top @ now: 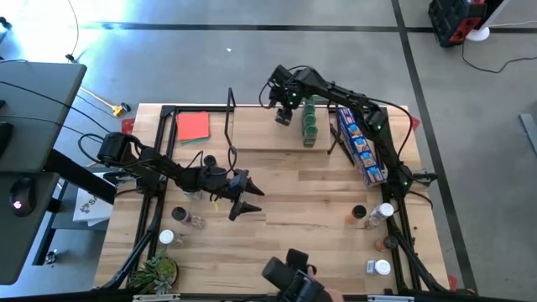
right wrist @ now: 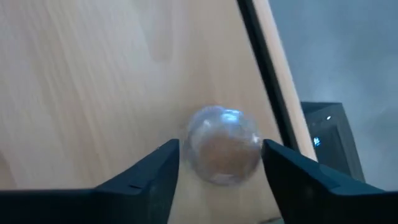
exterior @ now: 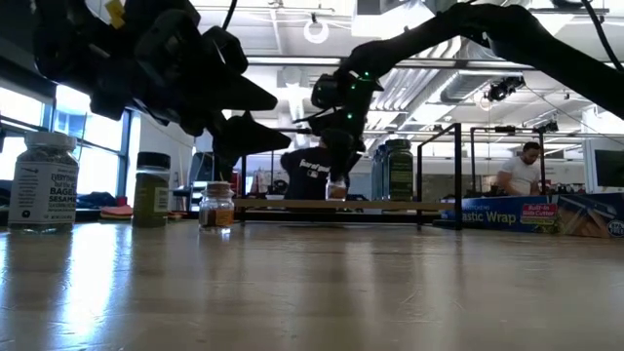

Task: Shelf spices
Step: Put the transparent seasoning bottle on the shelf, then put the transparent seasoning bottle on the shelf aligned with the other transparent seasoning bottle

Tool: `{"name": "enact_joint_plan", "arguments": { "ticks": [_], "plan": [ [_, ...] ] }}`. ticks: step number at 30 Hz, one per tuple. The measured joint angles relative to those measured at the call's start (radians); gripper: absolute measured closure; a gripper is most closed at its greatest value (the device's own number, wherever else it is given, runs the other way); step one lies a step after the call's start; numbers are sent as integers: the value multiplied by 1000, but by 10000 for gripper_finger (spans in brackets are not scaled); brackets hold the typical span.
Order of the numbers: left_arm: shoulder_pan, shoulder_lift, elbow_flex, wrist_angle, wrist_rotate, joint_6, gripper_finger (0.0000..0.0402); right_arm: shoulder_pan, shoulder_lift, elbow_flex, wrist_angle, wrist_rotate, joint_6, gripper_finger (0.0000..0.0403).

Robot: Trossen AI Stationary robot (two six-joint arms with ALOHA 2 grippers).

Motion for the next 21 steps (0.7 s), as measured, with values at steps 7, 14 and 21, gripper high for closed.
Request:
{"name": "enact_joint_plan", "arguments": {
  "ticks": [7,14,21],
  "plan": [
    [-6,0,0,-1,1,-15,101,0,0,4,24,1,-7,163],
    [-23,-156,0,-153,2,-65,101,57,-133,9,-4,1,-33,161],
    [-79,-492,46,-787,-208,-7,101,222,-366,-135,20,-7,-50,161]
  ]
}}
